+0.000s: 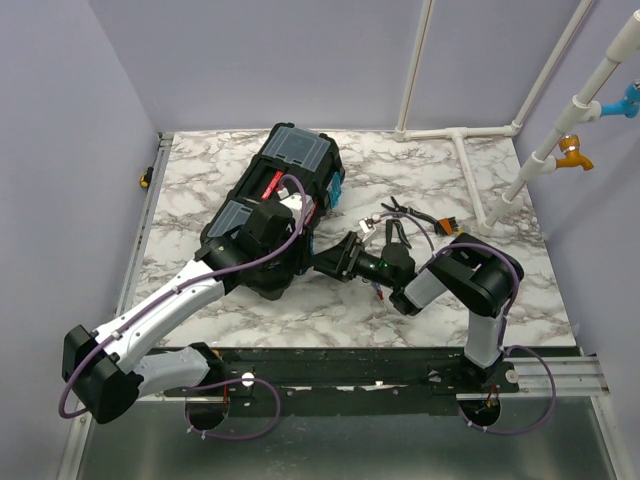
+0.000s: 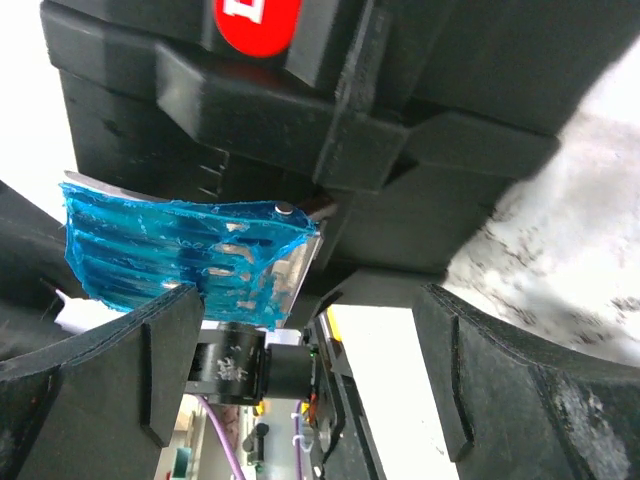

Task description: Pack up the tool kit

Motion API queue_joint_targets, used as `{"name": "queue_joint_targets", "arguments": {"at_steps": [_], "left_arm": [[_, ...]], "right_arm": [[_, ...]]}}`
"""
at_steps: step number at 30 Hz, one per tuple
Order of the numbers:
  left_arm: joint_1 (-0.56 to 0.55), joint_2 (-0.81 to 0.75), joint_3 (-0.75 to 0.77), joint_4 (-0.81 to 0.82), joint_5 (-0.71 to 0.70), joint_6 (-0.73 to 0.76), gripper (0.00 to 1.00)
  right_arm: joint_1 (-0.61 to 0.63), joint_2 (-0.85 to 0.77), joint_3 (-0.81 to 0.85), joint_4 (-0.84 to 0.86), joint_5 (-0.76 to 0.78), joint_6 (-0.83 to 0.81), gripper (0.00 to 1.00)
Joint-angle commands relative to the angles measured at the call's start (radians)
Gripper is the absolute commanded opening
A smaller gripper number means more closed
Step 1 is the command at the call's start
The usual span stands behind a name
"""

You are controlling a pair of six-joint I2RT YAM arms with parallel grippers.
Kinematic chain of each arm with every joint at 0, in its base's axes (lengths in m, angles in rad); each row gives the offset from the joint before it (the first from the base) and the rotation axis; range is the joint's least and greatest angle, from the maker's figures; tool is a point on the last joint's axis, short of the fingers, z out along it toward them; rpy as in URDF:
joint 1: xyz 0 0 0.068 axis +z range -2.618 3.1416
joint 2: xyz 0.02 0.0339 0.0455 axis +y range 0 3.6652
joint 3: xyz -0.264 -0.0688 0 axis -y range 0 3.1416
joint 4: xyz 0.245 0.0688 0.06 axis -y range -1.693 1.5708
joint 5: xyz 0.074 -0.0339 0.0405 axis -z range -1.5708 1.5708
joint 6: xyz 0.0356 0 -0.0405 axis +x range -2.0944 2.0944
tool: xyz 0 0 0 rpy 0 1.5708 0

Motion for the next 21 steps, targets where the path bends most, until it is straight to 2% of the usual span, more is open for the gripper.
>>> {"name": "queue_joint_targets", "arguments": {"at_steps": [1, 5, 9, 15, 18, 21], "left_arm": [[0.004, -0.051, 0.032, -0.02, -0.038, 0.003, 0.48], [0.003, -0.078, 0.066, -0.067, -0.107, 0.001, 0.67], [0.036, -0.117, 0.104, -0.117, -0.135, 0.008, 0.71], [0.129, -0.169, 0.14, -0.168, -0.117, 0.023, 0.74], [0.208, -0.182, 0.17, -0.201, -0.103, 0.044, 0.76], [0.333, -0.181, 0.193, -0.215, -0.035, 0.066, 0.8]], "right_arm": [[0.018, -0.012, 0.054, 0.018, 0.052, 0.004, 0.94], [0.029, -0.029, 0.099, -0.06, 0.063, -0.006, 0.93], [0.04, -0.05, 0.111, -0.135, 0.098, -0.005, 0.87], [0.057, -0.094, 0.111, -0.212, 0.136, -0.013, 0.86], [0.071, -0.115, 0.122, -0.271, 0.165, -0.012, 0.86], [0.094, -0.15, 0.135, -0.349, 0.216, -0.021, 0.89]]}}
